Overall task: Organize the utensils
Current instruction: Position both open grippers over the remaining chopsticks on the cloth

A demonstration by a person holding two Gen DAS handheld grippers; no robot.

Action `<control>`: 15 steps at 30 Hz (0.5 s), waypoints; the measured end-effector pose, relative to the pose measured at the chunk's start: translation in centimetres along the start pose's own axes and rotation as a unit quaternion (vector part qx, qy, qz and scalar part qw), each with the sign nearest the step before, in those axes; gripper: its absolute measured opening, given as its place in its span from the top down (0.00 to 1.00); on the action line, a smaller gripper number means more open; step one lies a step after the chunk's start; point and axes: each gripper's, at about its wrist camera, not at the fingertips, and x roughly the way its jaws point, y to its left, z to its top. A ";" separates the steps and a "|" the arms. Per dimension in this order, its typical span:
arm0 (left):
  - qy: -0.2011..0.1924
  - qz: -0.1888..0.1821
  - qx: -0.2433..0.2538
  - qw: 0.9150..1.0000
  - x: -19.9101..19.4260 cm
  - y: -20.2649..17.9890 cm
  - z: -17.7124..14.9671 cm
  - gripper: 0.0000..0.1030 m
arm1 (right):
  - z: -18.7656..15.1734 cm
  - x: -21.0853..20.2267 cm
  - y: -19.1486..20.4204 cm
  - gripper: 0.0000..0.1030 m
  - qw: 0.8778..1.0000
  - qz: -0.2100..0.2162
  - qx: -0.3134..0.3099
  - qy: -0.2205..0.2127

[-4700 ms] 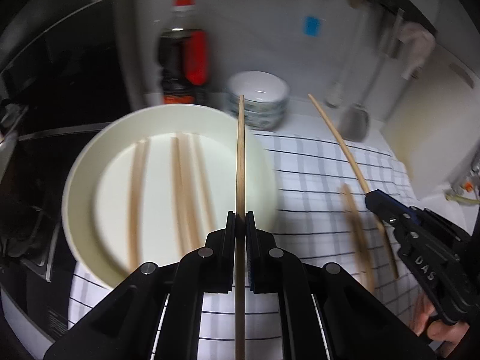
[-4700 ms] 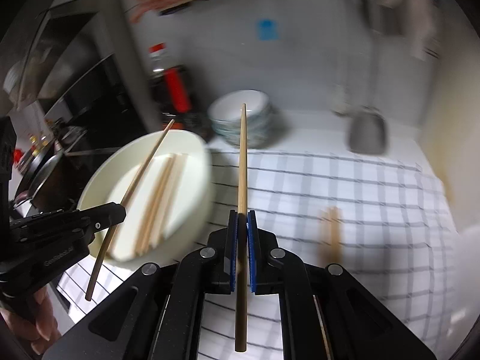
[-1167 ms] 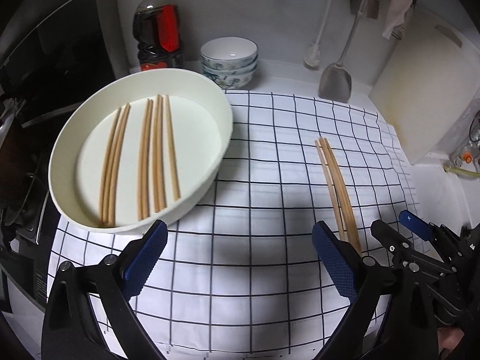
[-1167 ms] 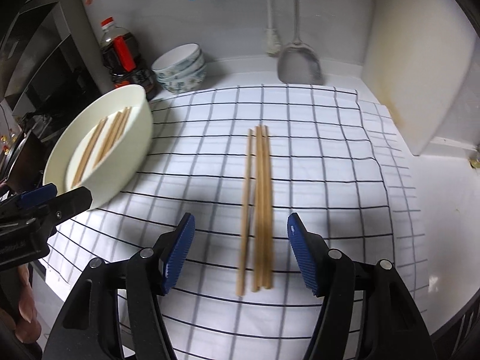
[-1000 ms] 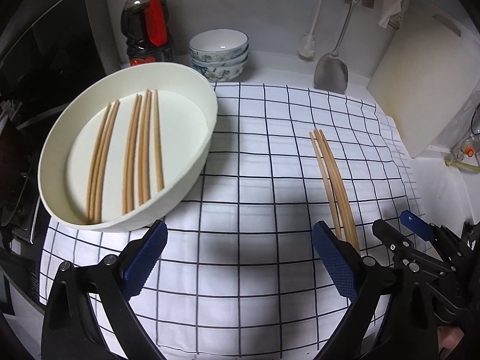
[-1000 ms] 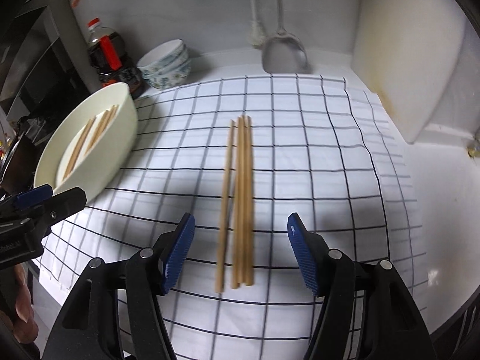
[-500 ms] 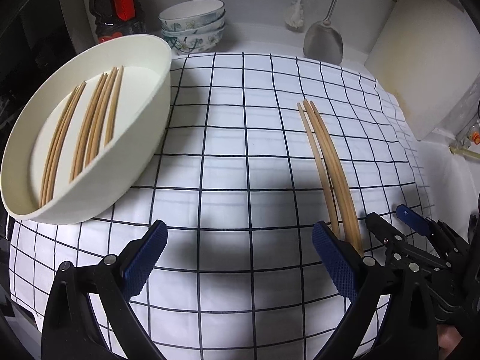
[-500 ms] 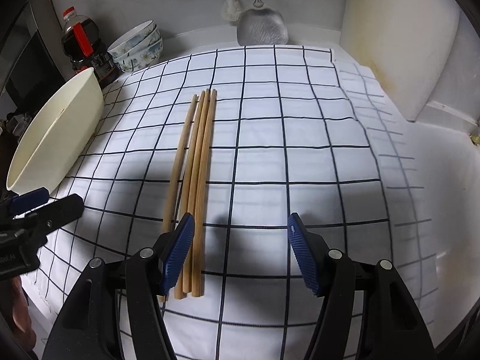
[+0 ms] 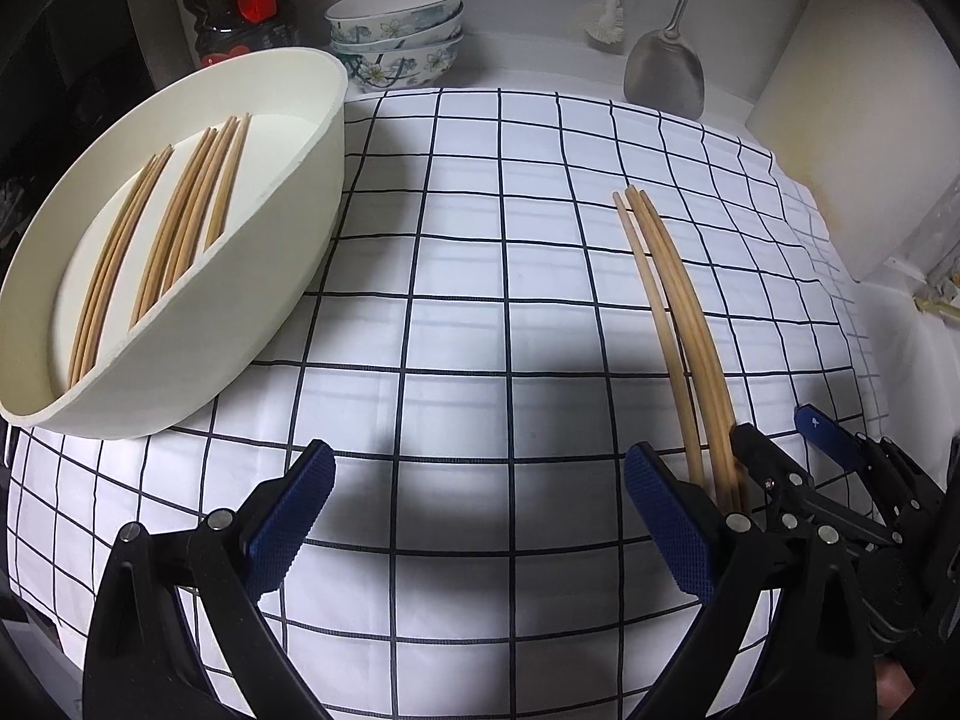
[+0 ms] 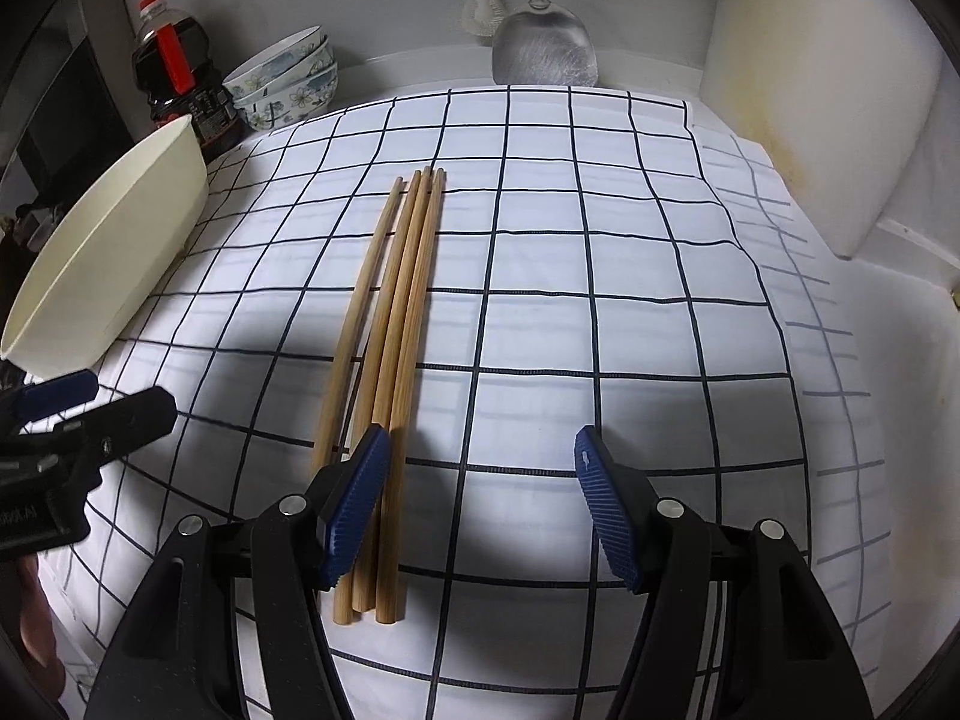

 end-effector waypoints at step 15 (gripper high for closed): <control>-0.003 -0.004 0.012 1.000 1.1 -1.9 0.5 0.08 | 0.2 0.7 -0.3 0.41 0.999 -0.026 -0.030 -0.013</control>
